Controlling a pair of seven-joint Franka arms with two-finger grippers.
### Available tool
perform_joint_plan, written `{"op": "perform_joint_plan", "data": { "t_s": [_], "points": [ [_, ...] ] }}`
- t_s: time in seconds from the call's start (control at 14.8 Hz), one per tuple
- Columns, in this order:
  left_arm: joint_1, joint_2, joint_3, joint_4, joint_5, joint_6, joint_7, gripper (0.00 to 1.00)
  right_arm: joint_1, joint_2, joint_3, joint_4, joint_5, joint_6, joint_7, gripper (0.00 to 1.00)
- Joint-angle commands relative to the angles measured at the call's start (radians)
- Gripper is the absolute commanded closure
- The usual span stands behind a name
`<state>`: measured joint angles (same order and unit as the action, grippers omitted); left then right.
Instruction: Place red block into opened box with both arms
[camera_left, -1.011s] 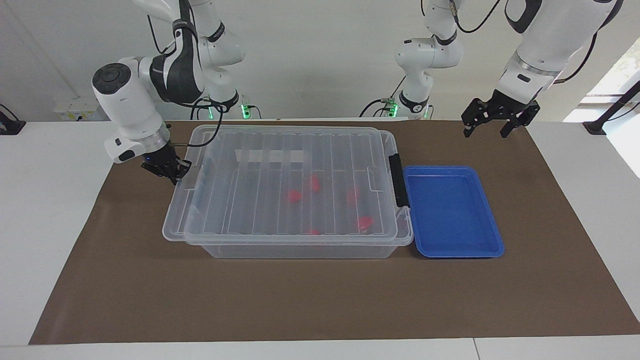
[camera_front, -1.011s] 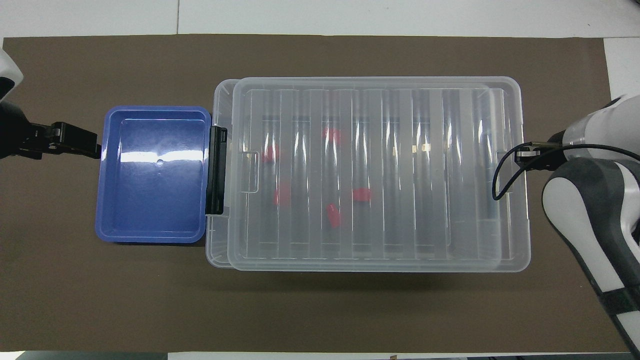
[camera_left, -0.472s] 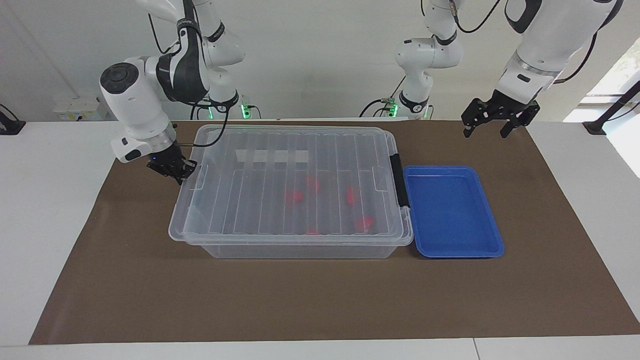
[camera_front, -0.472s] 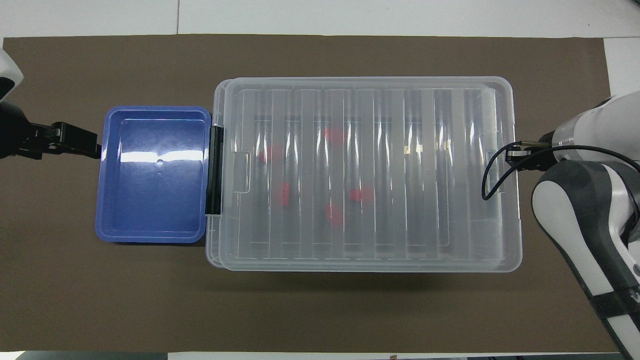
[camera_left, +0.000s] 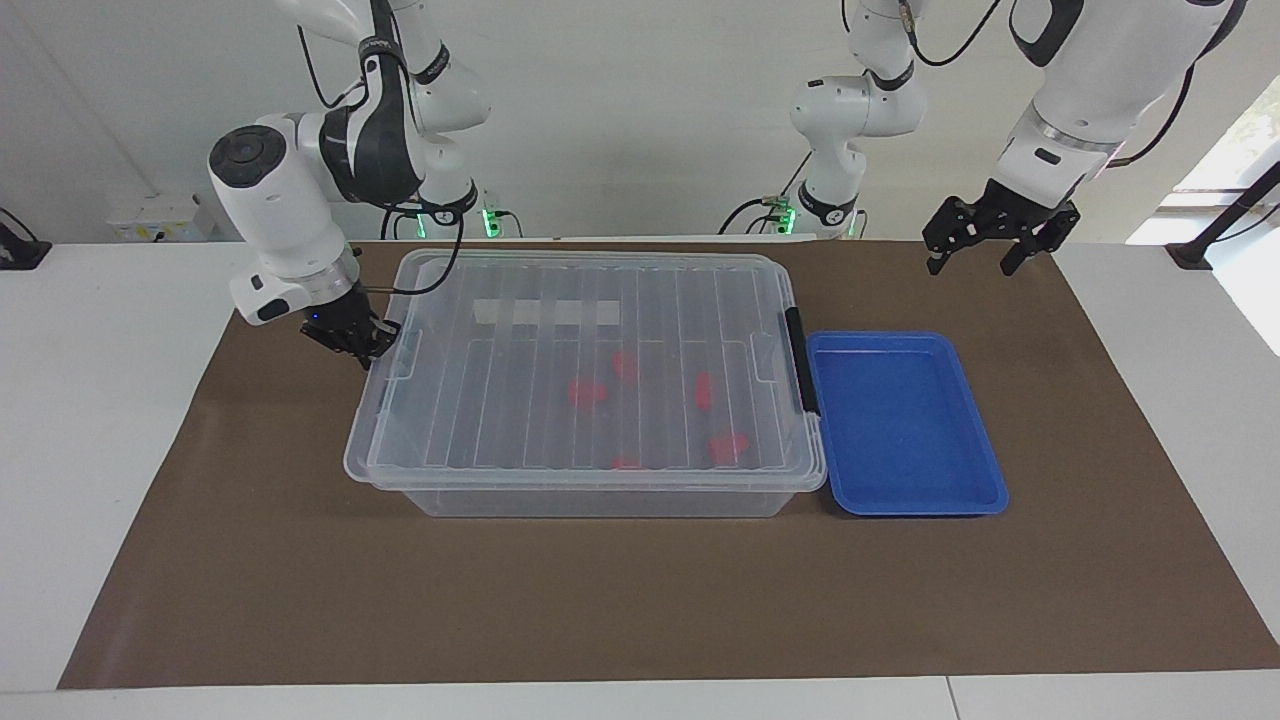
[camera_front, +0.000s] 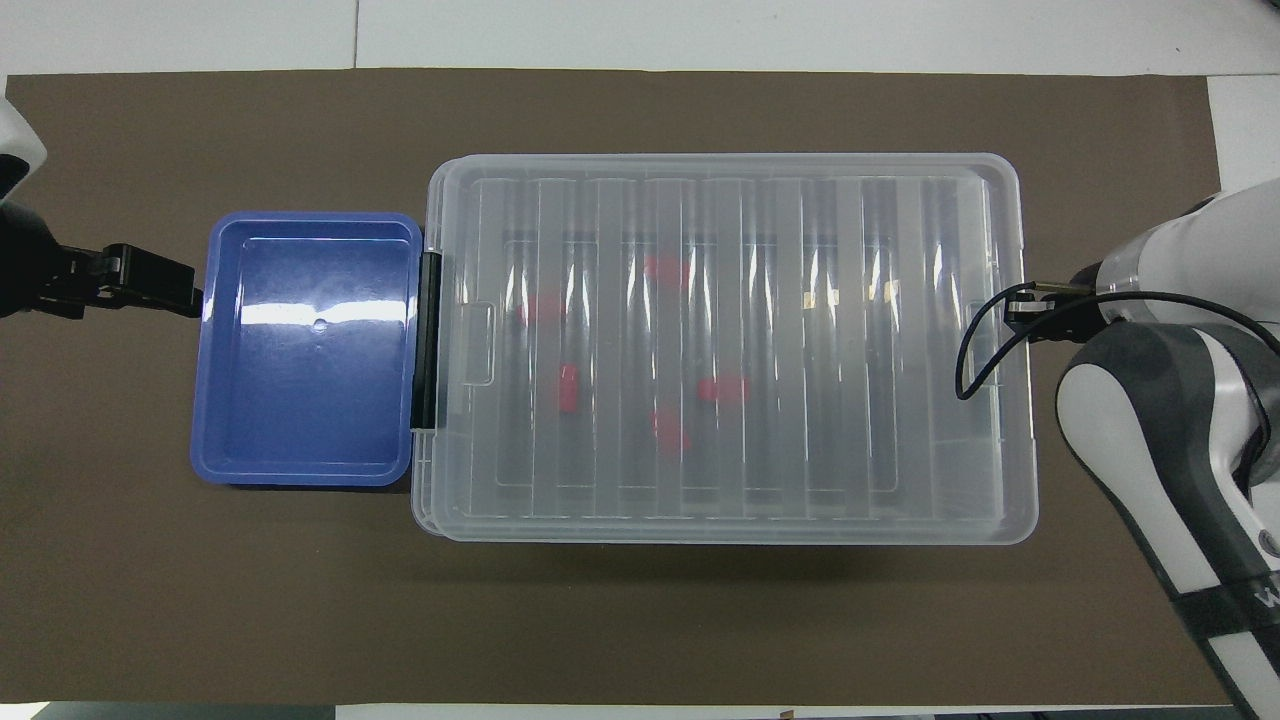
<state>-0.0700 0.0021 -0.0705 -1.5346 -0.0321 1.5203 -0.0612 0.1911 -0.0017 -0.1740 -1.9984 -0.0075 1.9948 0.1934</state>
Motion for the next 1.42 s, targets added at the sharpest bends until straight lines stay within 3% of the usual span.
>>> {"op": "perform_joint_plan", "data": {
  "t_s": [0.0,0.67,0.74,0.81,0.88,1.35],
  "points": [
    [0.012,-0.027,-0.006,-0.028,0.014,-0.005,0.006,0.00,-0.001,-0.004,0.008,-0.001,0.006,0.001,0.021,1.00],
    [0.012,-0.027,-0.006,-0.028,0.014,-0.005,0.006,0.00,-0.036,-0.003,-0.010,0.335,0.003,-0.439,-0.058,1.00],
    [0.012,-0.027,-0.006,-0.028,0.014,-0.005,0.006,0.00,-0.039,-0.003,-0.018,0.358,0.004,-0.473,-0.089,0.86],
    [0.012,-0.027,-0.006,-0.028,0.014,-0.005,0.006,0.00,-0.047,-0.004,-0.021,0.366,0.004,-0.491,-0.115,0.54],
    [0.012,-0.027,-0.006,-0.028,0.014,-0.005,0.006,0.00,-0.053,-0.008,-0.022,0.368,0.006,-0.504,-0.144,0.01],
    [0.012,-0.027,-0.006,-0.028,0.014,-0.005,0.006,0.00,-0.085,-0.011,-0.027,0.368,-0.008,-0.479,-0.190,0.00]
  ]
}}
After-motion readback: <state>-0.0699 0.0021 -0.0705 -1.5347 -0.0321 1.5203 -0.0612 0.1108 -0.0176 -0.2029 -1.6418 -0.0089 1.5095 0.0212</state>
